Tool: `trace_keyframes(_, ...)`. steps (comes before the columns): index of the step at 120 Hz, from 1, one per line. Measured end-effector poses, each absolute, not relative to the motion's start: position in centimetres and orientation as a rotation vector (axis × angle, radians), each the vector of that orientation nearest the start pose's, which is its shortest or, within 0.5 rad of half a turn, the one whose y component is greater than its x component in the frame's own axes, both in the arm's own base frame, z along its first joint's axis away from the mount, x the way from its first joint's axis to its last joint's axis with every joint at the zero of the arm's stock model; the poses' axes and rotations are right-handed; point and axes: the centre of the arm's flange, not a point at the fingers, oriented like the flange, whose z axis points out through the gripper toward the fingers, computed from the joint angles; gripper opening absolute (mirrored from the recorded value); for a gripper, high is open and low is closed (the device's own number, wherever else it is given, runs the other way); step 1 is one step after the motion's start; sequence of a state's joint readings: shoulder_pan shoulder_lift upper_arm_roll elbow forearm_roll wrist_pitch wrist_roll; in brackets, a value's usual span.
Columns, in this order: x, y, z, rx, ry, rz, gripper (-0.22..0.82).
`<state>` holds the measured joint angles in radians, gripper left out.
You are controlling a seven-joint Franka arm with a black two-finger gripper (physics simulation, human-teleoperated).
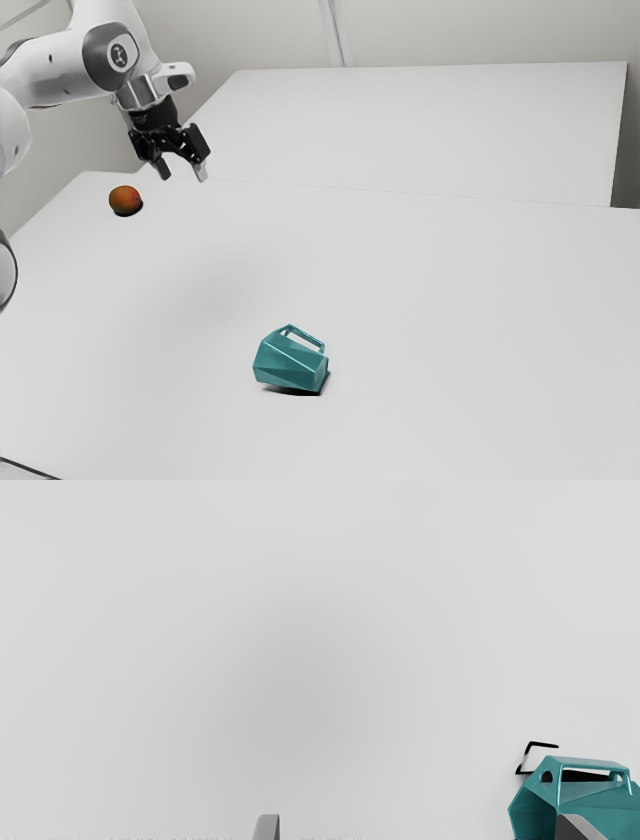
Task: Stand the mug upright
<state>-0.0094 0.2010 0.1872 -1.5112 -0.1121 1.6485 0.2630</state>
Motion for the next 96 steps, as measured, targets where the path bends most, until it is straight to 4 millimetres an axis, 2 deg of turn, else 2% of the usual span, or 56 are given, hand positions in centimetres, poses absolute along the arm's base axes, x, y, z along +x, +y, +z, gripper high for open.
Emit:
trace_keyframes(17, 60.9, 8.8, 54.3, -3.226, 0.122, 0.08, 0.6)
trace_keyframes(28, 60.4, 8.7, 53.4, -3.236, 0.119, 0.116, 0.6)
trace_keyframes(48, 56.6, 7.3, 51.6, -3.301, 0.124, 0.202, 0.6)
trace_keyframes(61, 53.0, 6.1, 46.8, -3.446, 0.055, 0.305, 0.6)
trace_keyframes(77, 49.4, 4.8, 42.6, -3.579, -0.052, 0.28, 0.6)
trace_keyframes(88, 48.1, 2.6, 39.4, -3.649, -0.08, 0.264, 0.6)
trace_keyframes(96, 47.4, 1.9, 36.8, -3.719, -0.152, 0.251, 0.6)
